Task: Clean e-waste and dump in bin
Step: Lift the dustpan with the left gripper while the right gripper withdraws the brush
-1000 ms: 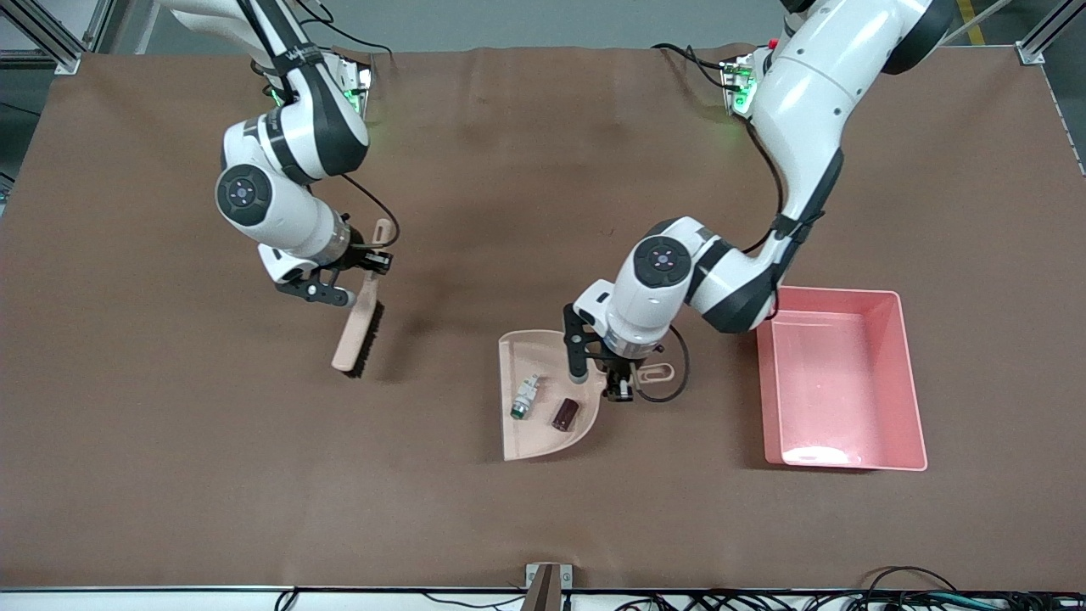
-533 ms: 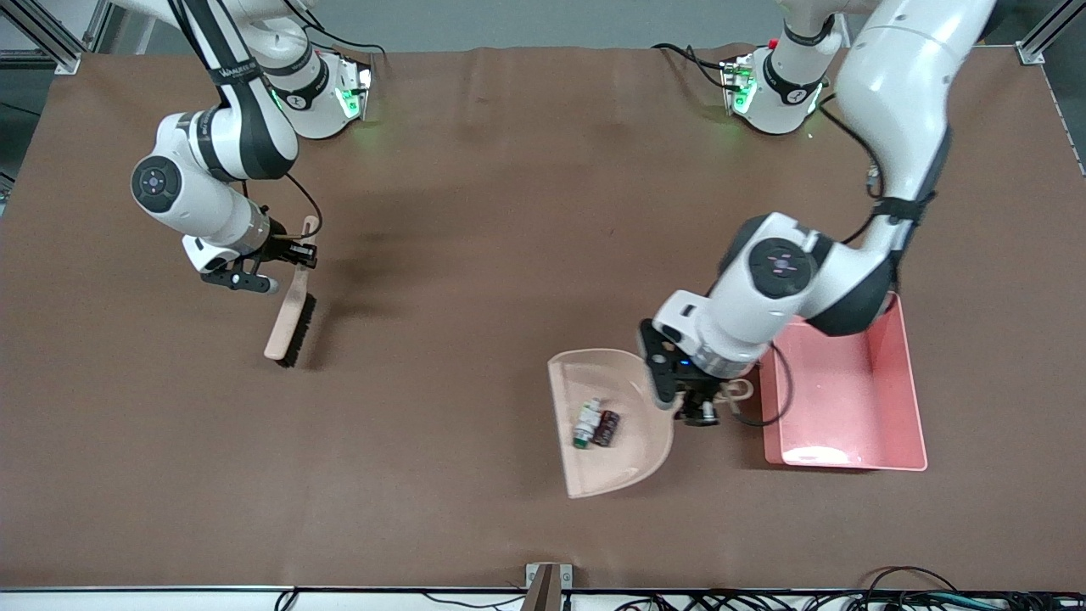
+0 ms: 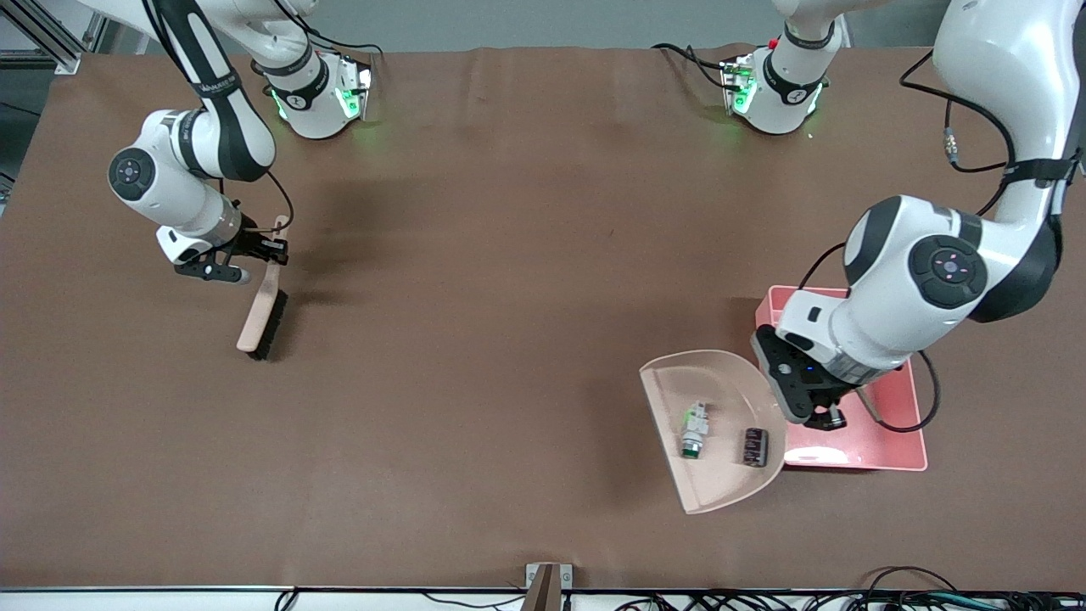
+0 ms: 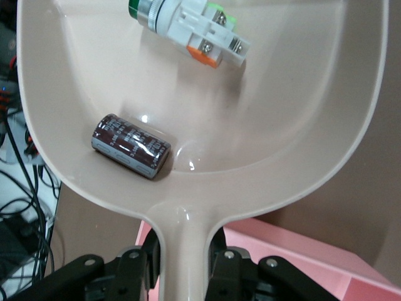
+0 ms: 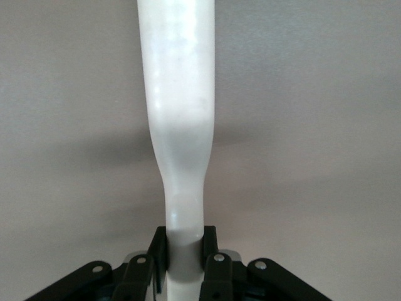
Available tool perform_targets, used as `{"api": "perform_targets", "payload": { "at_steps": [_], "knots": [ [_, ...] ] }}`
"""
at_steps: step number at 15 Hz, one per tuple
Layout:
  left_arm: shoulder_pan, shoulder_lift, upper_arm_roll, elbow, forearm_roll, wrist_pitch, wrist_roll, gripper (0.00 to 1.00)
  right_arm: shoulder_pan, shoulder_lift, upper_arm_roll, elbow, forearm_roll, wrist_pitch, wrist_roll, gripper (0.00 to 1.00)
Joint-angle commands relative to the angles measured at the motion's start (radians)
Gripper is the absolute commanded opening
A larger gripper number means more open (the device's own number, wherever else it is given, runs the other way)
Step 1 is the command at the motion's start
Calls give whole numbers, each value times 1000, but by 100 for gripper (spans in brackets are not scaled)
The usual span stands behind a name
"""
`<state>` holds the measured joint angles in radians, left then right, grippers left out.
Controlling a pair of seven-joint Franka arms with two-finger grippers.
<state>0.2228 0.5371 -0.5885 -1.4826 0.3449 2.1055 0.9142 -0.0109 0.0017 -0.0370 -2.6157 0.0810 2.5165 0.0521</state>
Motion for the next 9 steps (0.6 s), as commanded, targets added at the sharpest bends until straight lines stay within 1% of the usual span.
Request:
{"api": "perform_targets", "payload": {
  "at_steps": [1, 3, 5, 7, 8, 9],
  "knots": [
    [36, -60, -11, -28, -7, -38, 21, 0, -18, -16, 17, -33, -23, 15, 0, 0],
    [58, -75, -11, -28, -9, -56, 60, 0, -11, 7, 17, -32, -42, 16, -1, 0],
    [82, -97, -11, -30, -20, -82, 92, 0, -14, 24, 17, -30, -111, 22, 0, 0],
    [87, -114, -4, -30, -26, -98, 167, 0, -17, 27, 17, -29, -116, 21, 0, 0],
    [92, -129, 12, -38, -39, -98, 211, 0, -17, 30, 19, -29, -116, 19, 3, 0],
    [93, -147, 45, -50, -56, -98, 260, 0, -17, 35, 19, -26, -116, 19, 14, 1]
  ]
}}
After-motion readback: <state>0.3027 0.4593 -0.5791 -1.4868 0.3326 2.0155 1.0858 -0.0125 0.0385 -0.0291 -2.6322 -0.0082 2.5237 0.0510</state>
